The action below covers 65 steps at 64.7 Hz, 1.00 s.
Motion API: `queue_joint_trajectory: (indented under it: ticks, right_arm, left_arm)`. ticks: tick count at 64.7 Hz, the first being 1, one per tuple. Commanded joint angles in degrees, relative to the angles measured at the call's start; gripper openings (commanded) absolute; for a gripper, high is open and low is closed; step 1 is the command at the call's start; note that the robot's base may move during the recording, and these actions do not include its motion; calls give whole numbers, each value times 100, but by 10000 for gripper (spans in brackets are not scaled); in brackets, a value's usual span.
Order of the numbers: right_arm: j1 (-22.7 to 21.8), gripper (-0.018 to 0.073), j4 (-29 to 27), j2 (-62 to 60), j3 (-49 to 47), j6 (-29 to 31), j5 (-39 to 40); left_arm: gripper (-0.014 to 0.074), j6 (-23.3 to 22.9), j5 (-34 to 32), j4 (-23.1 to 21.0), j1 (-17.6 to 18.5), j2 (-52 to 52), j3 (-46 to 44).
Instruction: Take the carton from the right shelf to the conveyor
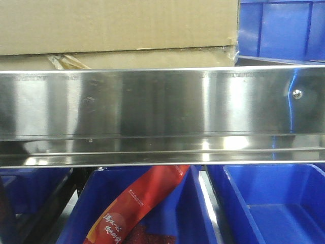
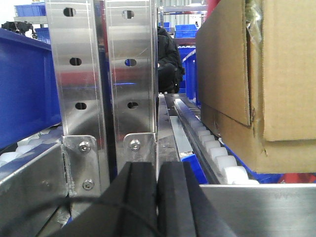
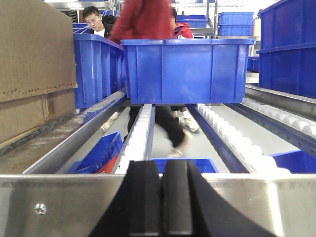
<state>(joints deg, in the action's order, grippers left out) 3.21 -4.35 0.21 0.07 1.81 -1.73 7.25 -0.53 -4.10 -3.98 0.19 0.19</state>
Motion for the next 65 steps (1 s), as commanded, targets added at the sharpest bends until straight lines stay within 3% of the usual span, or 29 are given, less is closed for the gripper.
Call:
queue_joint_trajectory:
  ticks: [1, 24, 49, 56, 65]
  right_arm:
    - [15, -75, 16, -21, -7, 18, 130]
    - [15, -75, 16, -21, -7, 18, 130]
    - [15, -75, 16, -21, -78, 18, 1138]
    - [15, -75, 16, -21, -745, 18, 348]
    - [15, -48, 16, 30, -1646, 18, -591]
  left_arm:
    - [-17, 10, -103, -30, 34, -19, -19]
    - [-17, 10, -244, -30, 34, -19, -19]
    - [-17, 10, -691, -349, 34, -19, -48]
    - [-17, 10, -251, -324, 34, -19, -652]
    - [0, 10, 1025, -72, 34, 180, -1762]
